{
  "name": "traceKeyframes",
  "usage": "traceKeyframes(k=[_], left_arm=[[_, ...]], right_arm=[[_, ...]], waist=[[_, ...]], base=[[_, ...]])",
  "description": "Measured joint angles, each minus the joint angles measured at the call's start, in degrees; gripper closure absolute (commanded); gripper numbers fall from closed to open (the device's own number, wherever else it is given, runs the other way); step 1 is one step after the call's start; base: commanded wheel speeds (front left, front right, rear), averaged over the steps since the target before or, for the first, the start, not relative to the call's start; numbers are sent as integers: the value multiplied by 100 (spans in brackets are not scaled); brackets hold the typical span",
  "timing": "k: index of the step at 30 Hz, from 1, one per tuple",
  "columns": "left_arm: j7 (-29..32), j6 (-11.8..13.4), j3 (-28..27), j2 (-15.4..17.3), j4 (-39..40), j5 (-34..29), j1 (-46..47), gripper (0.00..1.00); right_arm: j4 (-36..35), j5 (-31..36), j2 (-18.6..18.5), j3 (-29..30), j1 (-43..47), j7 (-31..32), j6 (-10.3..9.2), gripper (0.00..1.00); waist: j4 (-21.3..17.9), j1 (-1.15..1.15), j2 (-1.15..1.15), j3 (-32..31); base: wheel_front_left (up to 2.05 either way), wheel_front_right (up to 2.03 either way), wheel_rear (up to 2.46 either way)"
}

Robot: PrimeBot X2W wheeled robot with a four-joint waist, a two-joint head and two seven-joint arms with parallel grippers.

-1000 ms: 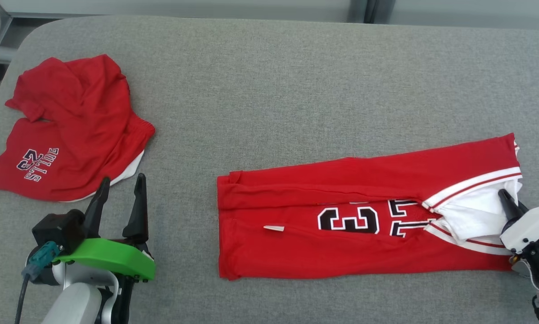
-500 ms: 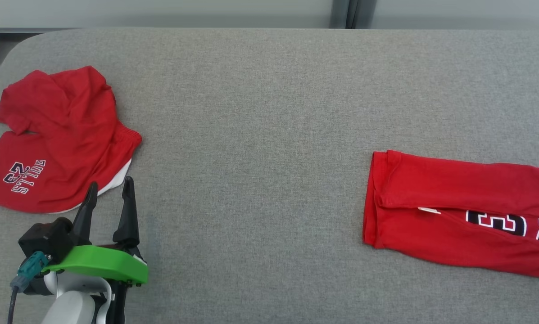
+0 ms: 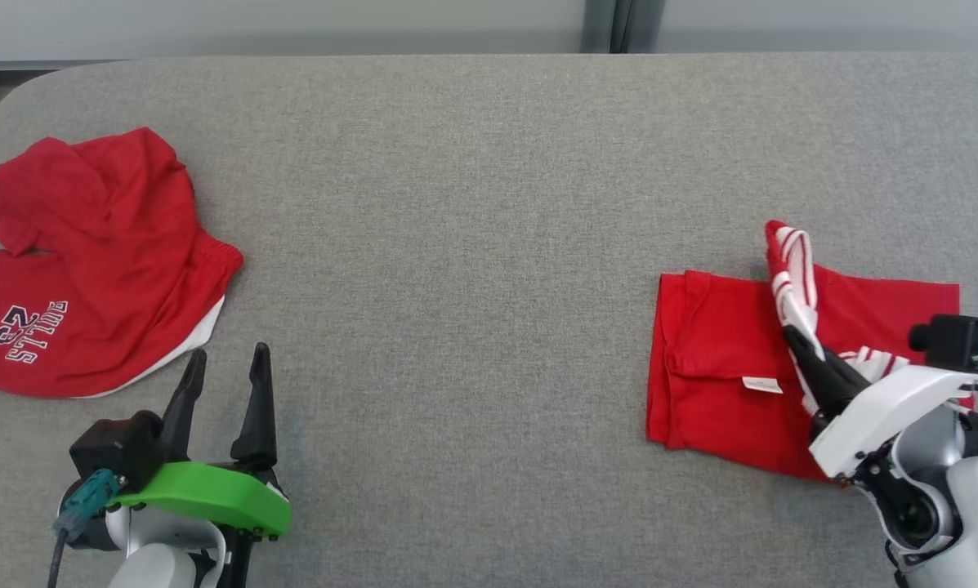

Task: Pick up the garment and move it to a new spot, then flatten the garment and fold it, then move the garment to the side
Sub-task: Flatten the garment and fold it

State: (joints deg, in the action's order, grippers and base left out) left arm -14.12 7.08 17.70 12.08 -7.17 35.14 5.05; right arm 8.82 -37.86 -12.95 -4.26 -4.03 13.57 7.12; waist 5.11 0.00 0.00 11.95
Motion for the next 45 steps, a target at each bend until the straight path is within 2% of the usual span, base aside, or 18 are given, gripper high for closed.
traceKeyframes(k=[7,11,12,13,14,16,19,24,28,29,31,34,36,39,45], left_arm=[[64,-1,133,-3,-108,-3,1,0],[126,-9,162,-10,-158,-1,2,0],[126,-9,158,-14,-167,-1,2,0],[126,-9,155,-14,-175,-1,2,0],[126,-9,148,-15,-188,-1,2,0],[126,-9,135,-18,-221,10,2,0],[149,-10,135,-18,-281,25,2,0],[148,-10,60,-8,-328,42,0,0],[147,-9,-73,25,-326,70,-10,0],[146,-10,-96,35,-320,82,-12,0],[146,-9,-100,36,-304,85,-15,0],[144,-9,-71,33,-254,85,-17,0],[144,-10,-20,25,-211,83,-16,0],[145,-13,75,11,-167,81,-12,0],[149,-54,180,-2,-133,10,8,0]], right_arm=[[-27,723,294,-560,-23,-203,-19,100],[44,953,491,-755,-152,-255,-138,100],[70,1039,486,-795,-190,-270,-171,96],[86,1096,482,-826,-222,-280,-177,57],[85,1134,489,-854,-258,-327,-186,0],[78,1140,542,-878,-307,-346,-246,0],[-34,1171,567,-964,-309,-378,-233,0],[-950,772,786,-1015,-203,-583,-155,0],[-1429,633,812,-866,-104,-706,-120,0],[-1497,661,739,-733,-68,-721,-155,0],[-1492,754,512,-367,70,-759,-392,0],[-1237,1034,73,123,402,-758,-716,0],[-1036,1126,-81,326,636,-756,-856,0],[-766,1057,-3,433,854,-756,-945,0],[-433,1014,11,465,923,-801,-978,0]], waist=[[32,0,0,52],[71,0,0,90],[81,0,0,99],[90,0,0,106],[96,0,0,111],[103,0,0,112],[103,0,0,108],[66,0,0,80],[-8,0,0,76],[-40,0,0,75],[-111,0,0,78],[-219,0,0,85],[-278,0,0,95],[-310,0,0,130],[-231,0,0,198]], base=[[0,0,0],[0,0,0],[0,0,0],[0,0,0],[0,0,0],[0,0,0],[0,0,0],[0,0,0],[0,0,0],[0,0,0],[0,0,0],[0,0,0],[0,0,0],[0,0,0],[0,0,0]])
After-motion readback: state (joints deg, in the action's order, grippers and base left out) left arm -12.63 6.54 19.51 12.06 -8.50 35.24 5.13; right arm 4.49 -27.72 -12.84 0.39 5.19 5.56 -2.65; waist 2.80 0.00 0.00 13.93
